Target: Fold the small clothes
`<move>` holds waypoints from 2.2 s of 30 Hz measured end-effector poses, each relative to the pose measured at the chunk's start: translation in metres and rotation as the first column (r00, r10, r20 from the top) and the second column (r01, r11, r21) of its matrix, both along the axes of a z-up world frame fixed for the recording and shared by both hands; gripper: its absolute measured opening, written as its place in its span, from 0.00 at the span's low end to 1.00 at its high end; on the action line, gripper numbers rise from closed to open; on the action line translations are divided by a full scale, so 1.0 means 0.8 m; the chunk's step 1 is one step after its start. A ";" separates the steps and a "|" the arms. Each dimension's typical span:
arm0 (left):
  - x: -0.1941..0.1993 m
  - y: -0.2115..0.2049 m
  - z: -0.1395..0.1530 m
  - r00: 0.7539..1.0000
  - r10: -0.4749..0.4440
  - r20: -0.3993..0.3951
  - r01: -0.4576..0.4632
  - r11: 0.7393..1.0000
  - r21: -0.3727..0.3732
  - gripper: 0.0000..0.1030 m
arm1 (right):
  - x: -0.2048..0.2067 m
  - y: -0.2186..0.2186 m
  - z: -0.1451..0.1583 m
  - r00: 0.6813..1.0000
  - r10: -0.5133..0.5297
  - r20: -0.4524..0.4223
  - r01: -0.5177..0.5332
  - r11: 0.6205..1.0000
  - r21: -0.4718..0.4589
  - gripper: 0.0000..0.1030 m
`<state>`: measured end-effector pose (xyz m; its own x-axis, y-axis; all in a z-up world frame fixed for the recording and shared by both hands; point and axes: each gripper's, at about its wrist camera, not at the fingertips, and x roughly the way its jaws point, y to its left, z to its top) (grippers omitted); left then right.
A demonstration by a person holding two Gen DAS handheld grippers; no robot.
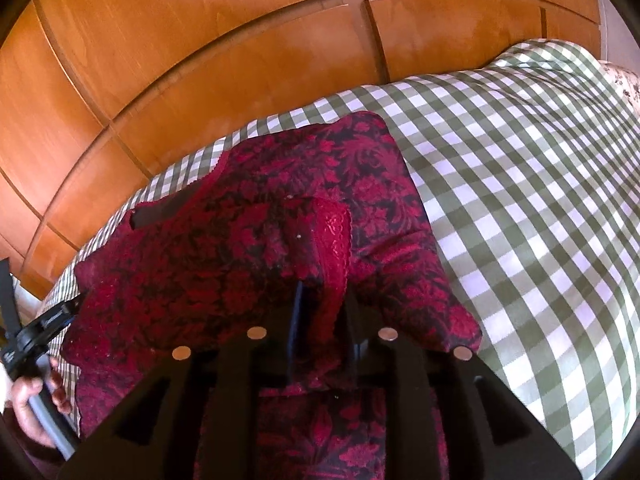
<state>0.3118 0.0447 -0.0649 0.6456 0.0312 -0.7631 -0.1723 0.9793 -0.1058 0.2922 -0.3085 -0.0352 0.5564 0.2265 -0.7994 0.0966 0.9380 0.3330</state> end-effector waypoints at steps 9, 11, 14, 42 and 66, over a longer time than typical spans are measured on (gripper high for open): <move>-0.120 -0.008 0.018 0.998 0.001 0.061 -0.004 0.999 0.051 0.60 | -0.049 0.010 0.034 0.998 0.030 0.054 -0.030 1.000 -0.008 0.72; -0.151 -0.011 0.014 0.998 -0.014 0.056 0.012 0.999 0.046 0.61 | -0.064 0.012 0.035 0.998 0.044 0.041 -0.044 0.999 -0.022 0.78; -0.186 -0.015 0.008 0.998 -0.033 0.056 0.030 0.998 0.056 0.61 | -0.091 0.007 0.032 0.998 0.061 0.004 -0.061 0.998 -0.030 0.80; -0.368 -0.009 -0.040 0.965 -0.251 -0.072 0.255 0.966 0.047 0.69 | -0.316 -0.088 0.016 0.985 0.143 -0.098 -0.129 0.982 0.136 0.88; -0.418 0.045 -0.009 0.875 -0.485 0.005 0.430 0.771 -0.469 0.14 | -0.354 -0.077 0.082 0.964 0.267 0.011 -0.249 0.881 0.403 0.18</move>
